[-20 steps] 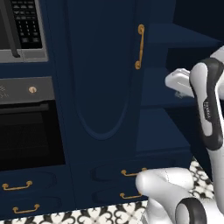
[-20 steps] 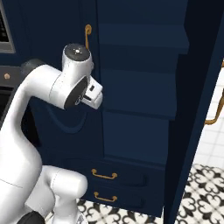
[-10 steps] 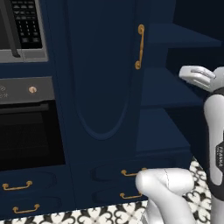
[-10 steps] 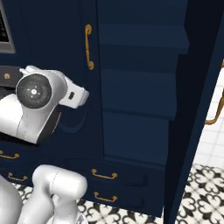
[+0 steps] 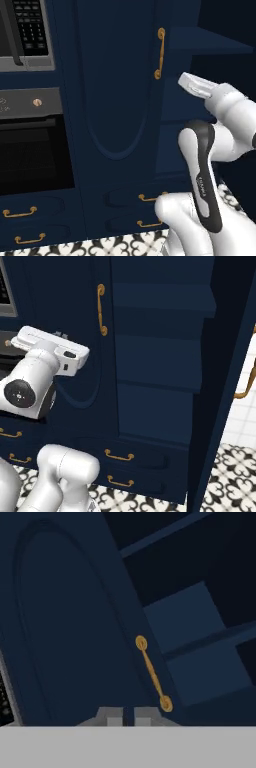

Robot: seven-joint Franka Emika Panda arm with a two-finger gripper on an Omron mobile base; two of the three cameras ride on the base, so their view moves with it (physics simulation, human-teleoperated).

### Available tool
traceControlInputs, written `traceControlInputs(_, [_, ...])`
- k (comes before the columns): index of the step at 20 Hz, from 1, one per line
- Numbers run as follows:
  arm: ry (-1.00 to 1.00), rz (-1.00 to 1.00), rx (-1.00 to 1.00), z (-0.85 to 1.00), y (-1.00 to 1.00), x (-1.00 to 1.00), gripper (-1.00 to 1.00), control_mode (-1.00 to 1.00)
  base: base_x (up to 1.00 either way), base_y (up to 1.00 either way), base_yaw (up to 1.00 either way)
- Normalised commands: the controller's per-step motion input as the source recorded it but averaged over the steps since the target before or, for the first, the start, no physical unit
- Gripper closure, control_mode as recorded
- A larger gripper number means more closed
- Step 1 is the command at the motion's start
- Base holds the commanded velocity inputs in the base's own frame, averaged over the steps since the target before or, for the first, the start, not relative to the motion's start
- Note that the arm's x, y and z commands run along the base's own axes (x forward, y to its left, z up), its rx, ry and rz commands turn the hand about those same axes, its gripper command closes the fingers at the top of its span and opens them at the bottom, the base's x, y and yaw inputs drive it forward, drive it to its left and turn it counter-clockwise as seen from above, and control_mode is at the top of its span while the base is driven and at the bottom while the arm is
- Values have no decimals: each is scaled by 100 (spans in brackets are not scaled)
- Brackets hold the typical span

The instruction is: Open the cabinet, pick up the bread from the cabinet and place it in the basket. Then move the basket to the dining counter.

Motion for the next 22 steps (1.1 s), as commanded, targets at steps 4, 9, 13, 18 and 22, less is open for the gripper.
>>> traceControlInputs(4, [-31, -18, 0, 0, 35, 55, -100, -100, 0, 0, 0])
traceControlInputs(9, [13, -13, 0, 10, 3, 78, -100, -100, 0, 0, 0])
traceControlInputs(13, [35, -5, 0, 30, 0, 87, -100, -100, 0, 0, 0])
traceControlInputs(18, [12, 1, -1, 31, -2, 43, -100, -100, 0, 0, 0])
traceControlInputs(22, [9, 2, -1, 15, -14, 35, -100, -100, 0, 0, 0])
